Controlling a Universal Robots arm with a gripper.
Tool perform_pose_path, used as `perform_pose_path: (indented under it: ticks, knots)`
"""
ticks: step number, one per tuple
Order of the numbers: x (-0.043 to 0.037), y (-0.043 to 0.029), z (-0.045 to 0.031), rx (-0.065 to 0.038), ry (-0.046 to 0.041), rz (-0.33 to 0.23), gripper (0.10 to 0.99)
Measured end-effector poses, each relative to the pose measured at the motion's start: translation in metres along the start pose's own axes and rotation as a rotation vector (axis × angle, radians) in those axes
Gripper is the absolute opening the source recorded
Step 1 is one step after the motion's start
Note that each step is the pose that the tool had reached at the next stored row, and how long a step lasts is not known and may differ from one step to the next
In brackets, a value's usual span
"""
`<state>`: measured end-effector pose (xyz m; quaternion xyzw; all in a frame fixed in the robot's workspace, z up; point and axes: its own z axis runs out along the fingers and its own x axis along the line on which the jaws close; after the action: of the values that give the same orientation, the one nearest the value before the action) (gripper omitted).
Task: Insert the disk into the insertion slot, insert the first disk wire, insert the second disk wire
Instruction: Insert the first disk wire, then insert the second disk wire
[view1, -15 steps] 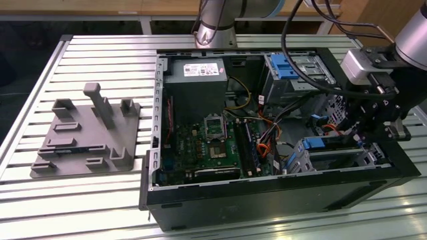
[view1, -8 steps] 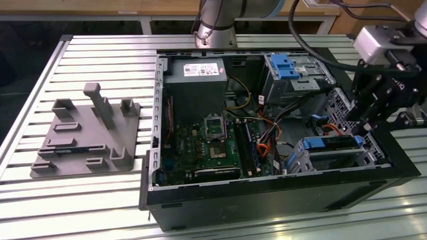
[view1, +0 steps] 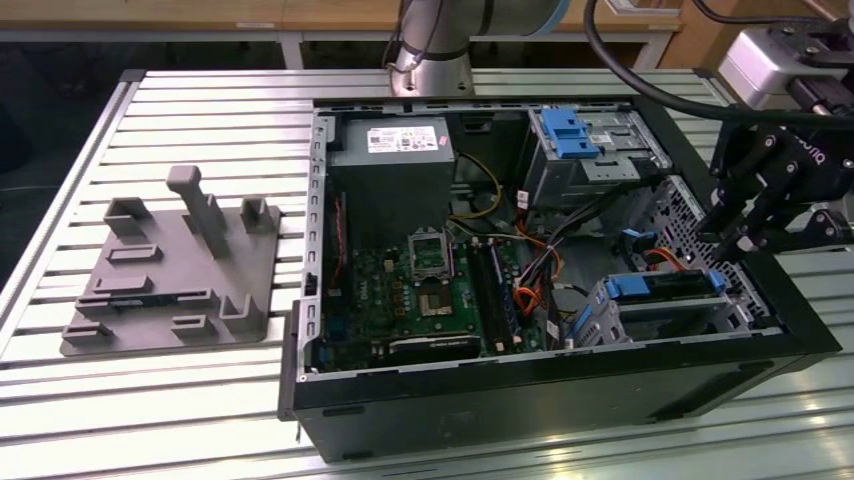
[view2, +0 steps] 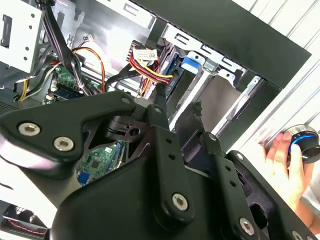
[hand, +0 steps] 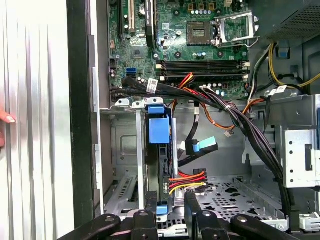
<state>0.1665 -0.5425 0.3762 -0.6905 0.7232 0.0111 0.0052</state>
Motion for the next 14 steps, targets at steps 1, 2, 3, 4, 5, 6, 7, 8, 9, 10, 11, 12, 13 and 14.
perform_pose_path:
  ticks: [1, 2, 3, 4, 5, 6, 7, 8, 9, 10, 11, 12, 13, 14]
  knots:
    - [0.0000, 0.0000, 0.0000, 0.000, 0.0001, 0.000, 0.357]
    - [0.0000, 0.0000, 0.0000, 0.000, 0.0001, 0.001, 0.357]
    - [0.0000, 0.0000, 0.0000, 0.000, 0.0001, 0.001, 0.357]
    - [0.0000, 0.0000, -0.0001, 0.000, 0.0001, 0.001, 0.357]
    - [0.0000, 0.0000, -0.0001, 0.000, 0.0001, 0.001, 0.357]
    - [0.0000, 0.0000, -0.0001, 0.000, 0.0001, 0.001, 0.357]
    - [0.0000, 0.0000, 0.0000, 0.000, 0.0001, 0.001, 0.357]
    - [0.0000, 0.0000, 0.0000, 0.000, 0.0001, 0.001, 0.357]
    - [0.0000, 0.0000, 0.0000, 0.000, 0.0001, 0.001, 0.357]
    - [0.0000, 0.0000, 0.0000, 0.000, 0.0001, 0.001, 0.357]
    - [0.0000, 0.0000, -0.0001, 0.000, 0.0001, 0.001, 0.357]
    - [-0.0002, 0.0000, -0.0001, 0.000, 0.0003, 0.001, 0.357]
    - [-0.0011, 0.0001, -0.0001, 0.000, 0.0016, 0.001, 0.357]
    - [-0.0022, -0.0003, -0.0002, -0.006, 0.0052, 0.001, 0.357]
